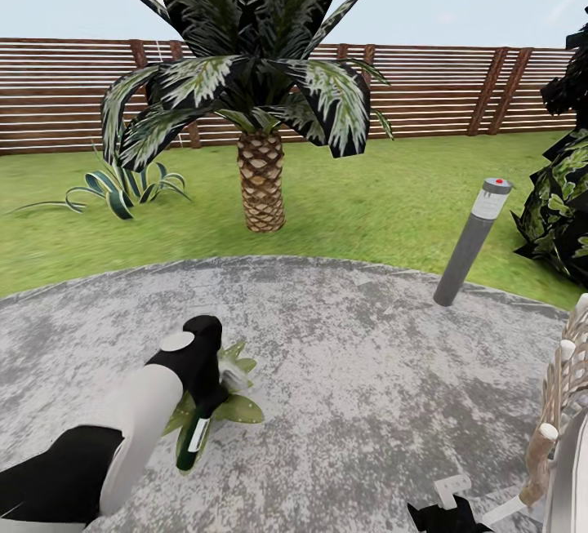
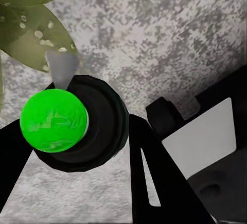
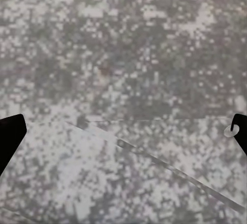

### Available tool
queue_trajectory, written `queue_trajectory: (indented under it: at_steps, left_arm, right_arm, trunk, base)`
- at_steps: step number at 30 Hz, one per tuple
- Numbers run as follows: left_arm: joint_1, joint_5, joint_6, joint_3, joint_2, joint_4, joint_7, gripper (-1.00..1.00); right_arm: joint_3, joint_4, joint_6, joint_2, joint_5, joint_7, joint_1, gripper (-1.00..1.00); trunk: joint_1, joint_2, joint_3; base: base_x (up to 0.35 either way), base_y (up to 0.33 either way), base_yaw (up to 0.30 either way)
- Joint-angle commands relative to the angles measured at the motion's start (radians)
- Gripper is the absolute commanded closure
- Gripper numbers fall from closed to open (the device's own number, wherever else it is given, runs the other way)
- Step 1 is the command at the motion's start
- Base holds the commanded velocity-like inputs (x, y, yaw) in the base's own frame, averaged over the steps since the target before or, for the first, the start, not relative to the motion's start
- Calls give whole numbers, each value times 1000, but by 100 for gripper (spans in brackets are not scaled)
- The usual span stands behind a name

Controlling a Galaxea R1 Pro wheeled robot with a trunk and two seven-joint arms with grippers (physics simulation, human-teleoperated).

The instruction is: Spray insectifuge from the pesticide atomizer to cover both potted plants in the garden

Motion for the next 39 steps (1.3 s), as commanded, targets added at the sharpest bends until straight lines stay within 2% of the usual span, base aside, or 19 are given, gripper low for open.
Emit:
queue_trajectory:
  at_steps: [1, 6, 9, 12, 14, 17, 20, 22, 30, 33, 39]
  left_arm:
    - [11, -9, 10, -1, 0, -6, -10, 100]
    - [104, -9, 12, 0, 0, -76, 5, 100]
    - [131, -5, 15, 2, 0, -104, 20, 100]
    - [164, 1, 16, 30, 1, -114, 25, 100]
    - [173, 1, 16, 59, 1, -141, 38, 100]
    - [176, -1, 18, 96, -11, -241, 63, 100]
    - [175, -9, 20, 104, -32, -317, 71, 100]
    - [170, -10, 22, 106, -34, -336, 74, 100]
    - [175, -17, 26, 114, -35, -331, 74, 100]
    - [183, -16, 25, 140, -34, -328, 73, 100]
    - [257, -17, 23, 160, -30, -307, 72, 100]
  right_arm:
    - [6, 0, -3, 0, -11, 6, -1, -100]
    - [6, 0, -3, 0, -11, 6, -1, -100]
    - [6, 0, -3, 0, -11, 6, -1, -100]
    - [6, 0, -2, 0, -11, 6, -1, -100]
    - [6, 0, -1, 0, -11, 6, -1, -100]
    - [6, 0, -1, 0, -11, 6, -1, -100]
    - [6, 0, -1, 0, -11, 6, -1, -100]
    - [6, -1, -1, 0, -11, 6, -1, -100]
    - [6, -1, -1, 0, -11, 7, -1, -100]
    - [6, -1, -1, 0, -11, 7, -1, -100]
    - [6, -1, -1, -1, -13, 6, -1, -100]
  trunk:
    - [0, 0, -1]
    - [0, 0, -1]
    - [0, 0, -1]
    - [0, 0, -1]
    - [0, 0, -1]
    - [0, 0, -1]
    - [0, 0, -1]
    - [0, 0, -1]
    - [0, 0, -1]
    - [0, 0, -1]
    - [0, 0, -1]
  base:
    - [0, 0, 0]
    - [0, 0, 0]
    - [0, 0, 0]
    - [0, 0, 0]
    - [0, 0, 0]
    - [0, 0, 0]
    - [0, 0, 0]
    - [0, 0, 0]
    - [0, 0, 0]
    - [0, 0, 0]
    - [0, 0, 0]
